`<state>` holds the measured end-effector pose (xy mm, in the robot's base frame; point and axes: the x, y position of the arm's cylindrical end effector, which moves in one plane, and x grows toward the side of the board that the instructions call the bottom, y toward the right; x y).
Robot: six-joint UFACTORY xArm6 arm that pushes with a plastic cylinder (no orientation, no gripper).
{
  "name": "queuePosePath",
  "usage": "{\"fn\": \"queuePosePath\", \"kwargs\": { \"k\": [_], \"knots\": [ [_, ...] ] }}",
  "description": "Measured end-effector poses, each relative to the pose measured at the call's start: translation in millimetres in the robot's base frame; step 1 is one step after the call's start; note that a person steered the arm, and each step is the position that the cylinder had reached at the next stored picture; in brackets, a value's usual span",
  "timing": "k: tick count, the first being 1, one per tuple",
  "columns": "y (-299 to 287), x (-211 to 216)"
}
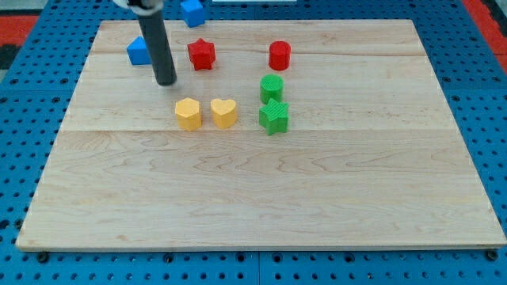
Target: Move the yellow hexagon and heart diagonal line
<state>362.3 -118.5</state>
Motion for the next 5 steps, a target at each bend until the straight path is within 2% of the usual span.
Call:
{"fn": "queuePosePath", "kwargs": {
  "k": [1, 2, 3, 4, 5],
  "knots": [
    [56, 5],
    [66, 42],
    [52, 73],
    [36, 75],
    [35, 56]
  ]
}}
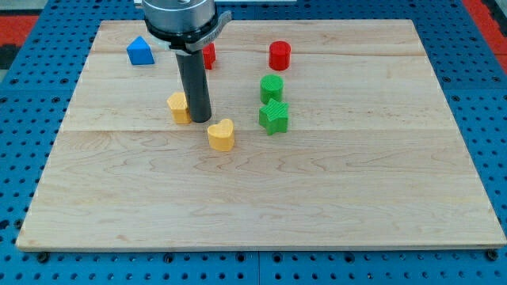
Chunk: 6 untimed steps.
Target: Move the yellow hexagon and heart diagonal line
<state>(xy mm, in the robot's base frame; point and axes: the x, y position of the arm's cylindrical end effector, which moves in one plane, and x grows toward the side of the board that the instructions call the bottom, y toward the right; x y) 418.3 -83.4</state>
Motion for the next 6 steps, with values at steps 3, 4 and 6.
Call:
{"fn": "queuePosePath", "kwargs": {
  "k": [3, 4, 6],
  "knots": [
    [-30, -12],
    [-11, -20],
    [-56, -37]
  ]
}}
